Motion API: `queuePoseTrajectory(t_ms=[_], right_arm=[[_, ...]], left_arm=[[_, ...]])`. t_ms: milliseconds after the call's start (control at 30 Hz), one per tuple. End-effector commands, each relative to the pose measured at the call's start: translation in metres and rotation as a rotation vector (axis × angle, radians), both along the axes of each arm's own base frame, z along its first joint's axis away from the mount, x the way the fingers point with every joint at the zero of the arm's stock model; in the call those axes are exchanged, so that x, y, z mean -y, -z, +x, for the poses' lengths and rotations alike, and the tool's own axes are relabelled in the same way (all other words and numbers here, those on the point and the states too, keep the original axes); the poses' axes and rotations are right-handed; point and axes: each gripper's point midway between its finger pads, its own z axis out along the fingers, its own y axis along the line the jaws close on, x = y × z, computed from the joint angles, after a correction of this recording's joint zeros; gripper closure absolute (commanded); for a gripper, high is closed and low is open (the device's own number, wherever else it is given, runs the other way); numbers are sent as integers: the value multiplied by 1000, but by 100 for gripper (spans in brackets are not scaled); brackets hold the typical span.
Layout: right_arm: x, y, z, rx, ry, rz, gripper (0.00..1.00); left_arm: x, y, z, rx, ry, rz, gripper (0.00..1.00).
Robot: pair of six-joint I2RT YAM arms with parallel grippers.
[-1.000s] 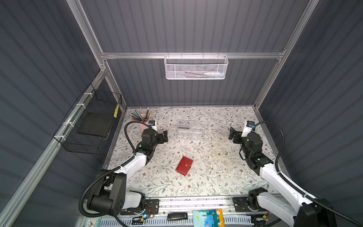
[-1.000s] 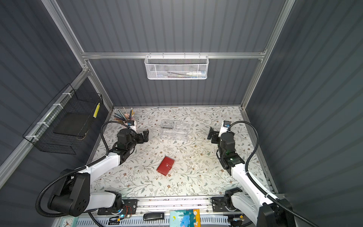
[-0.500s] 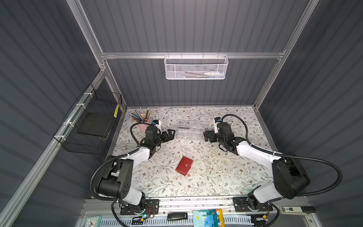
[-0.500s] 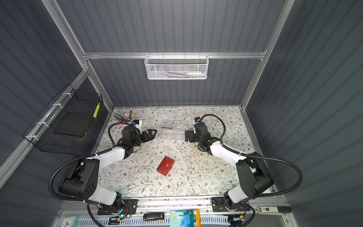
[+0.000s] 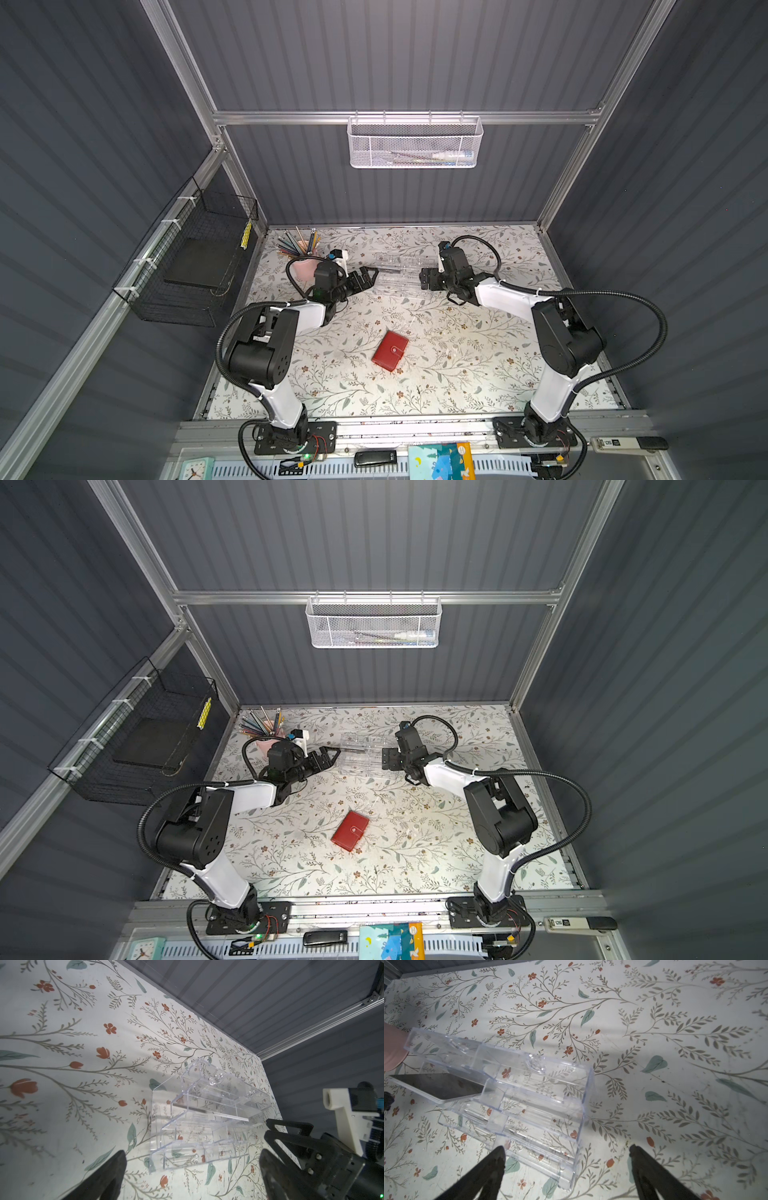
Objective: Take the credit cards out of the card holder
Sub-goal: Move the storage box to the top-center of the table.
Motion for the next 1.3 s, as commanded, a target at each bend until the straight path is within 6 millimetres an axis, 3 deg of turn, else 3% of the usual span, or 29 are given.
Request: queuePoseTrajectory(t_ms=[0,133,267,733,1267], right_arm=[[0,1,7,-5,15,-17,10],[1,7,12,-8,23,-44,18],[-1,13,13,-20,12,-51,35],[3,25,22,-15,-3,-139,57],[5,36,2,-53,-26,-119,77]], left_arm=[[10,-10,10,42,37,-57,0],[13,-8,13,56,42,-76,0],[11,-4,15,68,26,-70,0],[24,3,10,94,28,-123,0],[30,0,-7,97,31,-100,0]])
